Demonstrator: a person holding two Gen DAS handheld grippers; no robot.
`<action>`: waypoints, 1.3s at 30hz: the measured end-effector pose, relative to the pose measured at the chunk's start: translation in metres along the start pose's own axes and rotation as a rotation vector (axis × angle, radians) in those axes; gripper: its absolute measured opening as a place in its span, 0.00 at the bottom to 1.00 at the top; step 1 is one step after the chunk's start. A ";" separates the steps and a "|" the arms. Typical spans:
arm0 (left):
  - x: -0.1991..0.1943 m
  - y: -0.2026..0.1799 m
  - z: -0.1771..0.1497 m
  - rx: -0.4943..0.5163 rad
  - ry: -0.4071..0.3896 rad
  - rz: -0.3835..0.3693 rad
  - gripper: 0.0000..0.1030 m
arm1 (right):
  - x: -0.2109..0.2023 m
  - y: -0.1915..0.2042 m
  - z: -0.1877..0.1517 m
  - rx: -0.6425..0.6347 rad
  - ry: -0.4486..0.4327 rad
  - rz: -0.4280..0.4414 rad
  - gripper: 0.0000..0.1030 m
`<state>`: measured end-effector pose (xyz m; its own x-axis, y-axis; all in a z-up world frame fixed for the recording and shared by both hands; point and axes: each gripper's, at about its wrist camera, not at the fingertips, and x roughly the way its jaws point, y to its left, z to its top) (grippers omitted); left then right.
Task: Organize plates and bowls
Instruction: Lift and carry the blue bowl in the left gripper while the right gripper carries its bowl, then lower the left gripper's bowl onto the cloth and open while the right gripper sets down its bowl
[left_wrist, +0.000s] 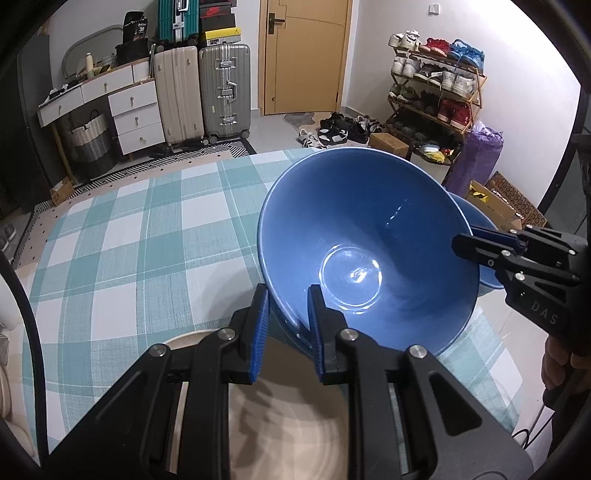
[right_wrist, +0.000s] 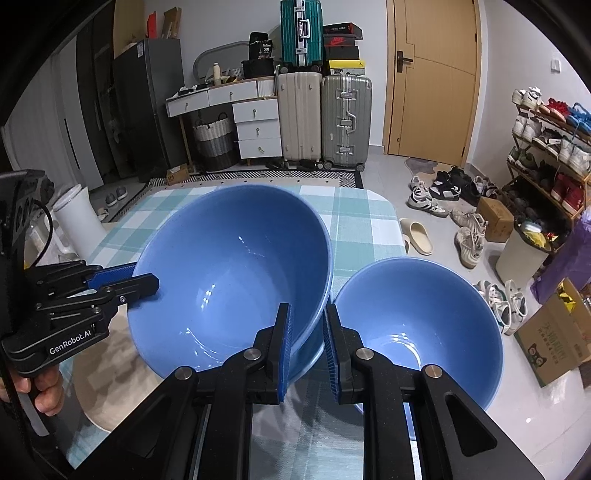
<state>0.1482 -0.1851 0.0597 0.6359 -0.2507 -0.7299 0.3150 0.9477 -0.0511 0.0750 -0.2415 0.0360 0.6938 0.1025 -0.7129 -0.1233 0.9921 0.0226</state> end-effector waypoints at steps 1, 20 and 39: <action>0.002 -0.001 -0.001 0.005 0.001 0.007 0.16 | 0.001 0.001 -0.001 -0.006 -0.001 -0.006 0.16; 0.026 -0.001 -0.010 0.027 0.021 0.037 0.17 | 0.017 0.012 -0.011 -0.069 0.020 -0.067 0.18; 0.037 0.001 -0.013 0.029 0.045 0.041 0.19 | 0.026 0.016 -0.015 -0.094 0.035 -0.099 0.18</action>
<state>0.1632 -0.1905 0.0241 0.6165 -0.2020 -0.7610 0.3101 0.9507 -0.0011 0.0804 -0.2236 0.0070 0.6806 -0.0001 -0.7327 -0.1227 0.9858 -0.1142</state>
